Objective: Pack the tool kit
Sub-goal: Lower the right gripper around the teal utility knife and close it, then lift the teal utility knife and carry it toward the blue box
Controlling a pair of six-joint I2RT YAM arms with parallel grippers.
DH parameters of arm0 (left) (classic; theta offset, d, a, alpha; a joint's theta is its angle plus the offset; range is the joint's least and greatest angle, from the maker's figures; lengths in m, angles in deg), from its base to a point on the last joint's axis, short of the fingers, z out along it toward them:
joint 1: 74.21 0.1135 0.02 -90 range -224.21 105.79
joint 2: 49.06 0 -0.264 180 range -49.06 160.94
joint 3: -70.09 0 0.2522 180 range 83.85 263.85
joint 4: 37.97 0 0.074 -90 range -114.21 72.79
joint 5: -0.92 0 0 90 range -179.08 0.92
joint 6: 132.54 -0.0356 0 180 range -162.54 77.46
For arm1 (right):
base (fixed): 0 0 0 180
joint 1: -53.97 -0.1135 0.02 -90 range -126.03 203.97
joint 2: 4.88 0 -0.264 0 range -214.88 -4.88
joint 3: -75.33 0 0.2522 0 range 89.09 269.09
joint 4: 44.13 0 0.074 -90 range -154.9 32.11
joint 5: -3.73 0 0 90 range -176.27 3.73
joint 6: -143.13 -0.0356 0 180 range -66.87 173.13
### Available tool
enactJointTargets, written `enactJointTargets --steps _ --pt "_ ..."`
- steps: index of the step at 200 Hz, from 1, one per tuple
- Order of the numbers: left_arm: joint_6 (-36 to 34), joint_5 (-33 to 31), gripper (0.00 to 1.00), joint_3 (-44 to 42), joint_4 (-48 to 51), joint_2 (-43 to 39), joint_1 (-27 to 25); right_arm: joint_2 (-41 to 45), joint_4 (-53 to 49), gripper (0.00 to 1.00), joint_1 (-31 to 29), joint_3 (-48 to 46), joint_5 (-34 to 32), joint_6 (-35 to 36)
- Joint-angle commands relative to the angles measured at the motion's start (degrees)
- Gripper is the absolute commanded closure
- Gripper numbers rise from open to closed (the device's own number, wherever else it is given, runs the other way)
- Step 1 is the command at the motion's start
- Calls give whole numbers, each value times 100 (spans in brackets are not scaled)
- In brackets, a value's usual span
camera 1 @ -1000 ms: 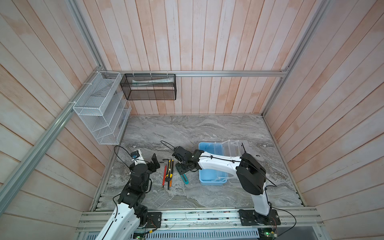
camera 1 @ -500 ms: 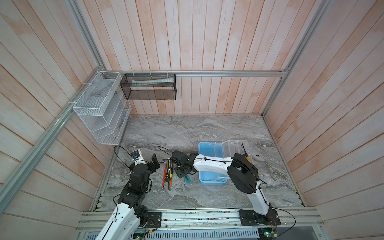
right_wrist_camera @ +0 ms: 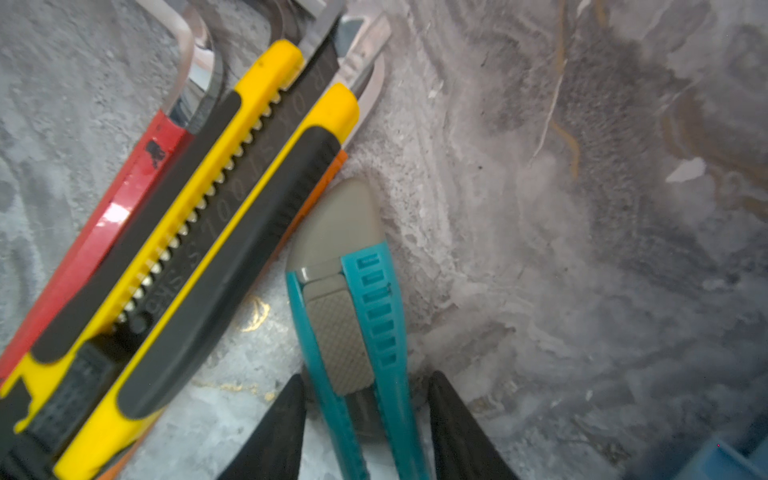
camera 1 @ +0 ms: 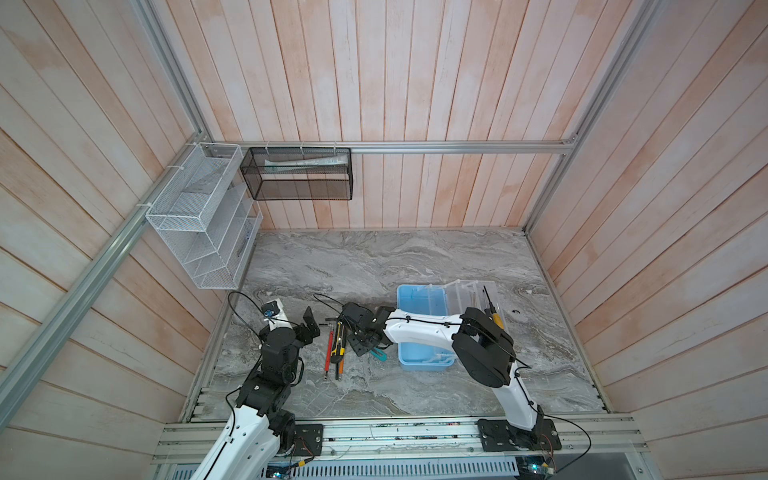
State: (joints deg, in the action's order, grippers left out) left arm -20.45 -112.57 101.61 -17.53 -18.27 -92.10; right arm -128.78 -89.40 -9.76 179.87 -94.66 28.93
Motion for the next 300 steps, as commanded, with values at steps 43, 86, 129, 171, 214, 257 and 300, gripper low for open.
enactJointTargets --steps 43,86,129,171,214,257,300 --pt "-13 -69 1 -77 -1 -13 38 -82 -6 57 -15 -226 -208 142" --pt "-17 -68 1 -71 -4 -2 40 -86 137 65 -22 -300 -98 153" --pt "-16 -77 1 -49 -29 84 40 -47 309 75 -22 -301 -39 71" --pt "-21 -60 1 33 -66 351 40 156 348 88 -30 -385 -112 -52" --pt "-29 -42 1 39 -72 361 40 345 160 97 -35 -316 -82 -266" --pt "-33 -55 1 10 -53 253 40 646 -57 100 -26 -213 -252 -330" --pt "-23 -64 1 15 -57 266 39 1042 -420 100 -9 -13 -454 -484"
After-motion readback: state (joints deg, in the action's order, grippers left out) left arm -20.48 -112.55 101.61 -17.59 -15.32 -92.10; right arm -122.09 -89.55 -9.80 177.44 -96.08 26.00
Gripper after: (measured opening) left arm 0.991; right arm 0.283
